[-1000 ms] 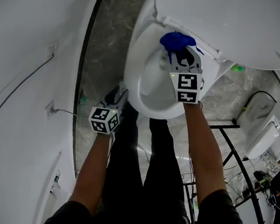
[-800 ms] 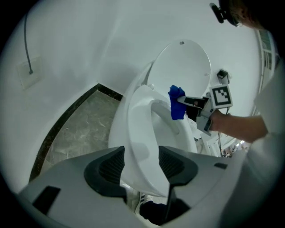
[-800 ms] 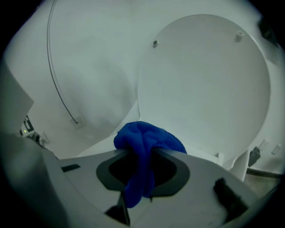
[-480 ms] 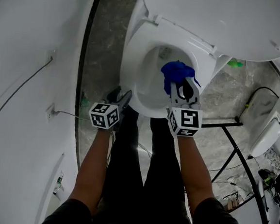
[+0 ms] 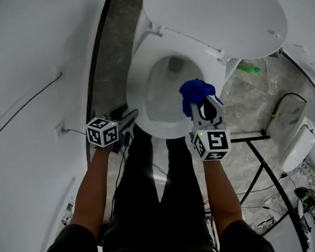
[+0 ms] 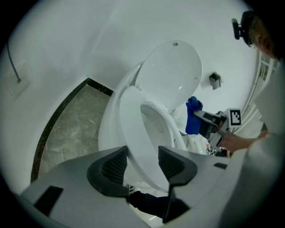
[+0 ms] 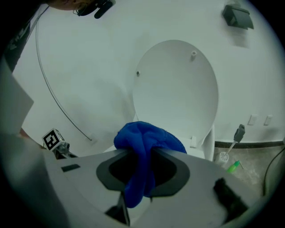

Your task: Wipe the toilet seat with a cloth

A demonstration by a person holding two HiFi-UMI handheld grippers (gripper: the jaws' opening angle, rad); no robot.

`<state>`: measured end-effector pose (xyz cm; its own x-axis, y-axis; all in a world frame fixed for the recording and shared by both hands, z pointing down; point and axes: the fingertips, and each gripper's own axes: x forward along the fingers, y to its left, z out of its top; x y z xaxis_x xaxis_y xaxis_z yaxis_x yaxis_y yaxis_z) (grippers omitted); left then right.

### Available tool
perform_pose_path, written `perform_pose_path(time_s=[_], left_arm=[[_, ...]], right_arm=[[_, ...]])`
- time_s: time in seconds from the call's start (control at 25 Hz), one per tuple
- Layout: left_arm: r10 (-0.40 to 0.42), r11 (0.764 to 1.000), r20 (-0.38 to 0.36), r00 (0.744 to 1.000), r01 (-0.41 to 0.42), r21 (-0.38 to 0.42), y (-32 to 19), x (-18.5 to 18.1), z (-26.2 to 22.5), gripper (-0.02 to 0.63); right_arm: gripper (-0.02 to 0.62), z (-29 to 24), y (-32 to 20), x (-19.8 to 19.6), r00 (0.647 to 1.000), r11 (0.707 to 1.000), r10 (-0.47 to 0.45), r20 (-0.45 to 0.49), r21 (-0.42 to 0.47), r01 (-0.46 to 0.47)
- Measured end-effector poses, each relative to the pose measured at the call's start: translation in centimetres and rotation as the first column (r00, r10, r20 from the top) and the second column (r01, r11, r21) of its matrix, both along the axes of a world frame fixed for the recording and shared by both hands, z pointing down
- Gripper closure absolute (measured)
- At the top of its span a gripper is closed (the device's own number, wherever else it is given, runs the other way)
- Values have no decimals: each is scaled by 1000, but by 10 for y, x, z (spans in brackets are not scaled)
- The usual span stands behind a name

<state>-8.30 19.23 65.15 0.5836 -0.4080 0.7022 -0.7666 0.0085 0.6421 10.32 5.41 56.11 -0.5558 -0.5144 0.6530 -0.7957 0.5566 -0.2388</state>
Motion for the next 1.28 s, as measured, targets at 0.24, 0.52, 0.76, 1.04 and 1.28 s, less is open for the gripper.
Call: perform_pose_path(time_s=[0.24,0.52,0.76,1.04,1.28], left_arm=[[-37,997,-69,997,41,63,-14,-2,-62,382],[-158,966,-144,977,183,181,-60,-9,-138,402],[-306,883,-292,906,385,269,-105,-9,-185,376],[-353,811,-393,849,488,324,-165,-15,-227,311],[-410,736,-506,758,603,307,-209,-15,-253,311]], right_arm=[[505,-52,-10,46,998,998,55,-27,38,-54],[505,-113,-19,110,982,975,190,-21,121,-186],[505,-144,-12,151,967,957,252,-44,159,-243],[505,-173,-8,167,950,936,311,-26,183,-301],[505,-187,-14,183,934,916,357,-25,203,-345]])
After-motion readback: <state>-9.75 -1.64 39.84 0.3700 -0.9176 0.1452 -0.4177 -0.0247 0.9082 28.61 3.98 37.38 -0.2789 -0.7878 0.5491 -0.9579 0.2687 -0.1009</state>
